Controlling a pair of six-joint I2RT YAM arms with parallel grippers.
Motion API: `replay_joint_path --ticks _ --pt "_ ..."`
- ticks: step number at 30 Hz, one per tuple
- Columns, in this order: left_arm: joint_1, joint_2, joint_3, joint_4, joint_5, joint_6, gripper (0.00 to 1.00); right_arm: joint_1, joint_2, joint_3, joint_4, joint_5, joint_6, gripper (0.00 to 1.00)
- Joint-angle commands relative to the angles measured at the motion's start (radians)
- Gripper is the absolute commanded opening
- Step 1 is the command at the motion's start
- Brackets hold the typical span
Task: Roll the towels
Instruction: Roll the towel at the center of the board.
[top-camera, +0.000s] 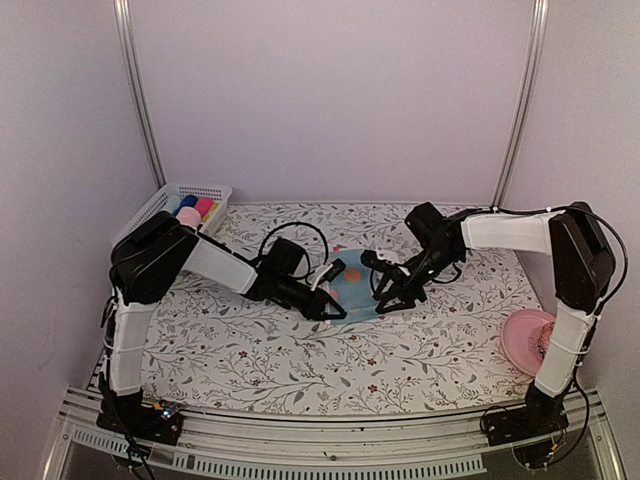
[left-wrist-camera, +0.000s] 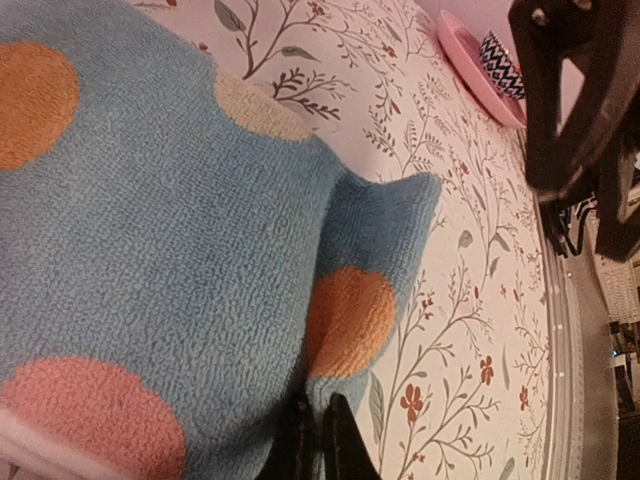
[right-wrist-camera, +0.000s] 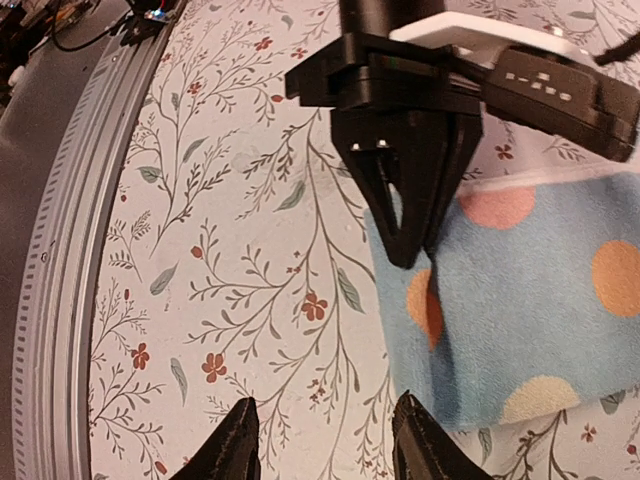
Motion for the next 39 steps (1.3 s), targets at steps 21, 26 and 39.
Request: replay_joint_path --ticks 21,26,39 --pt "0.029 0.069 0.008 -0.064 -0.036 -0.028 0.00 0.088 0.128 0.022 0.132 0.120 0.084 0.43" --pt "0.029 0.071 0.010 -0.065 -0.036 -0.028 0.00 0.083 0.134 0.023 0.153 0.152 0.108 0.43" --pt "0.029 0.065 0.008 -0.074 -0.046 -0.024 0.03 0.065 0.166 0.030 0.166 0.193 0.136 0.43"
